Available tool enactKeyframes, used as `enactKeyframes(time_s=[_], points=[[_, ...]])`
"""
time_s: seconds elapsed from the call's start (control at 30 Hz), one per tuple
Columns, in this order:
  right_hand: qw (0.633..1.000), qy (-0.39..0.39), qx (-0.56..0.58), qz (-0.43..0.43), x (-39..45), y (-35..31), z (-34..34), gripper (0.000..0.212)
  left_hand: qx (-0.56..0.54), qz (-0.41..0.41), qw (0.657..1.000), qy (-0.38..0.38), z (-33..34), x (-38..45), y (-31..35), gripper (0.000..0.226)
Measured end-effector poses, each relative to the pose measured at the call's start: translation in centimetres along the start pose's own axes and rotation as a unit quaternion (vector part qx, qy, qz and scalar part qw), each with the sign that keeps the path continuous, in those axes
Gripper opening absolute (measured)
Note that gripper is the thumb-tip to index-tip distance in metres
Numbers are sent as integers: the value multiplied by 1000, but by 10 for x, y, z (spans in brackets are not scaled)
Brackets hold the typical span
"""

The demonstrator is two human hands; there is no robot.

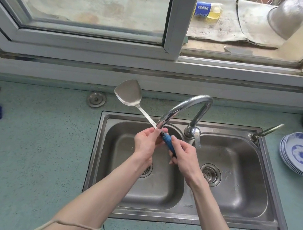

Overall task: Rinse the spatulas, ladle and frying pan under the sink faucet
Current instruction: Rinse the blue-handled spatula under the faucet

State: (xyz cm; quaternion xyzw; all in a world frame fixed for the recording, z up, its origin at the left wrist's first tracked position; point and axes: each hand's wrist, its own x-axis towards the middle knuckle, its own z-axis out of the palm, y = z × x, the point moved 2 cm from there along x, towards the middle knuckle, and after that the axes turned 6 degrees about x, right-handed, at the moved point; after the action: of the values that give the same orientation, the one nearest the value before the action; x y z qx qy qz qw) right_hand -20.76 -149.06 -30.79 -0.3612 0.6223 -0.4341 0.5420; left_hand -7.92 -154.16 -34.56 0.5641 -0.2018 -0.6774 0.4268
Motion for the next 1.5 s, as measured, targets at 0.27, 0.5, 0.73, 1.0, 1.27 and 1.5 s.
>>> enactKeyframes(time_s=[0.27,0.5,0.73,1.0,1.27,1.5], points=[[1000,-5,-9,-5,-9,10,-2,48,20,-19,999,-30,-7,7,13,11],[1000,1,5,20,-30,17,-22,52,-34,-30,999,4,-11,19,19,29],[999,-28,6,41,-56,31,-46,56,-55,-45,997,40,-23,27,23,16],[979,-42,-183,83,-56,37,-58,37,-25,-33,998,47,-19,18,4,16],[932,-43,-354,62,-12,30,-33,50,-17,-36,998,38,-3,8,-7,10],[946,-31,-323,19,17,13,-5,49,-4,-8,1000,18,-5,8,1,9]])
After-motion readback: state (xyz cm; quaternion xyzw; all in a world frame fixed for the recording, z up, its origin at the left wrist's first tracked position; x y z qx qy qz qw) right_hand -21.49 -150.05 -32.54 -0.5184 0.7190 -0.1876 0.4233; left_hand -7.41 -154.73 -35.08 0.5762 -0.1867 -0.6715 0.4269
